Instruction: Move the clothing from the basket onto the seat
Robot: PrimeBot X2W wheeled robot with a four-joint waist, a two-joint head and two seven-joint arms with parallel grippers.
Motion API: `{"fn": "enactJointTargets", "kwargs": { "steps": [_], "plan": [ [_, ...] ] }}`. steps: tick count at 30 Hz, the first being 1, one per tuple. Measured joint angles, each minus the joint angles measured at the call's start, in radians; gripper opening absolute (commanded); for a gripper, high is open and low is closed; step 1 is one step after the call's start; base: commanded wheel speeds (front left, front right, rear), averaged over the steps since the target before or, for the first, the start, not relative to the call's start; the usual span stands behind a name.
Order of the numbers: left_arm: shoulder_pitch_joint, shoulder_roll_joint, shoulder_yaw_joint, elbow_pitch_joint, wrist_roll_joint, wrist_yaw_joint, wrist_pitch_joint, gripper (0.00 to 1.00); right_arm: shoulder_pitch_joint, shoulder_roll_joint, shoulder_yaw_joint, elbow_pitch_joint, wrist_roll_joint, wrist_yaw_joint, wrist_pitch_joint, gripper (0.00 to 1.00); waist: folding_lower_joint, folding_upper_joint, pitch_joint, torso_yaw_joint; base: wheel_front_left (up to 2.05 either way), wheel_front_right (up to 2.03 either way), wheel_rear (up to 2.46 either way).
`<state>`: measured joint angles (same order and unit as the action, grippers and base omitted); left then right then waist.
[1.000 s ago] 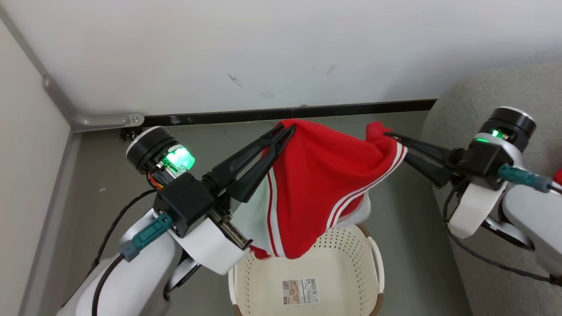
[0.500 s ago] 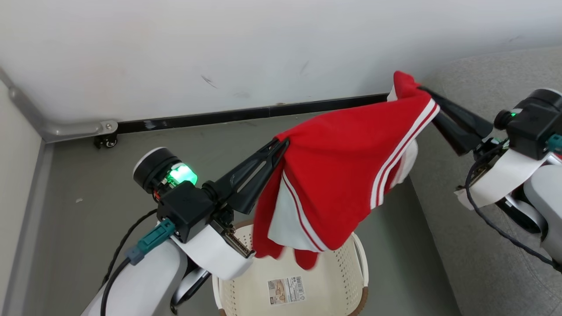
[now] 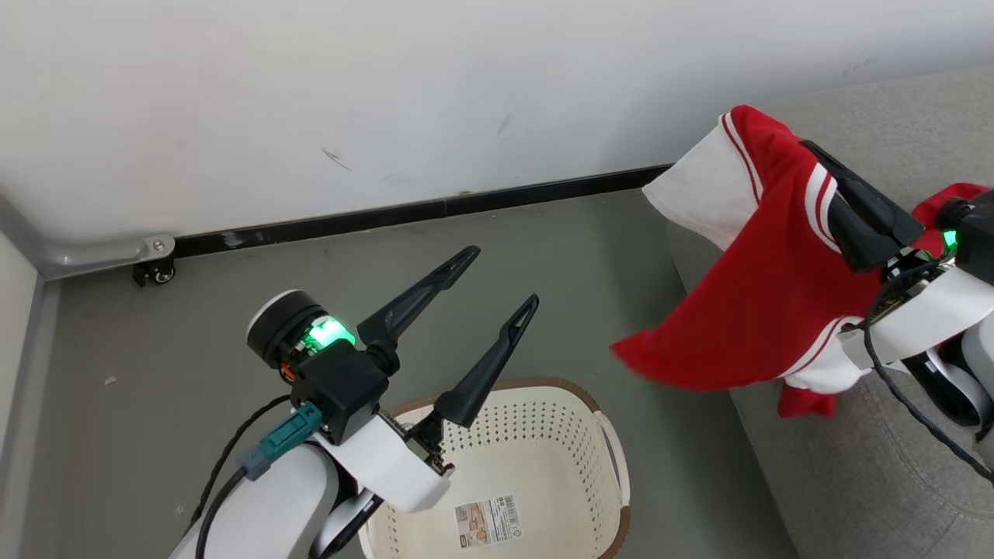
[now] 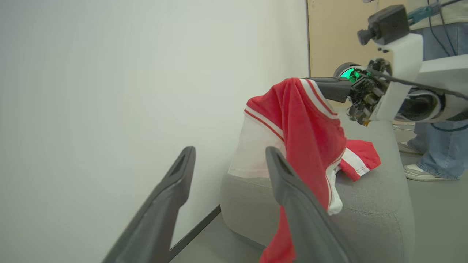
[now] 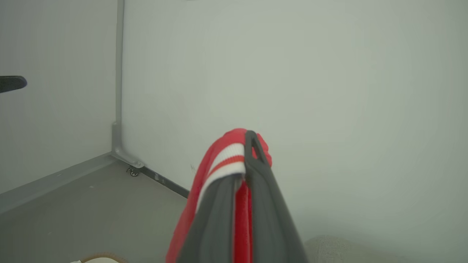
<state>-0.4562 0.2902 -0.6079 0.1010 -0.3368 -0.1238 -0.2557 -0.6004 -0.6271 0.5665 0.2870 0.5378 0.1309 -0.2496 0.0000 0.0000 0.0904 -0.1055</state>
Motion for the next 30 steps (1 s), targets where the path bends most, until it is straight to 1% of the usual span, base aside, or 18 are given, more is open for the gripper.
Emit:
{"fn": "enactJointTargets", "kwargs": {
  "steps": [6,14,22,30],
  "plan": [
    [0.006,-0.01,-0.024,-0.002,0.005,0.0,0.0,1.0,0.064,0.006,-0.1,-0.001,-0.019,0.0,0.0,0.0,0.0,0.0,-0.011,-0.021,0.0,0.0,0.0],
    [0.02,-0.017,-0.07,-0.002,0.006,-0.001,0.0,1.0,0.15,0.018,-0.195,-0.028,-0.056,0.0,0.0,0.0,0.0,0.0,-0.027,-0.056,0.0,0.0,0.0],
    [0.025,-0.027,-0.125,-0.002,-0.002,-0.001,0.0,1.0,0.208,0.022,-0.254,-0.065,-0.086,0.0,0.0,0.0,0.0,0.0,-0.039,-0.101,0.0,0.0,0.0],
    [0.026,-0.035,-0.148,-0.005,-0.013,-0.001,0.0,1.0,0.266,0.029,-0.302,-0.105,-0.116,0.0,0.0,0.0,0.0,0.0,-0.045,-0.15,0.0,0.0,0.0]
  ]
}}
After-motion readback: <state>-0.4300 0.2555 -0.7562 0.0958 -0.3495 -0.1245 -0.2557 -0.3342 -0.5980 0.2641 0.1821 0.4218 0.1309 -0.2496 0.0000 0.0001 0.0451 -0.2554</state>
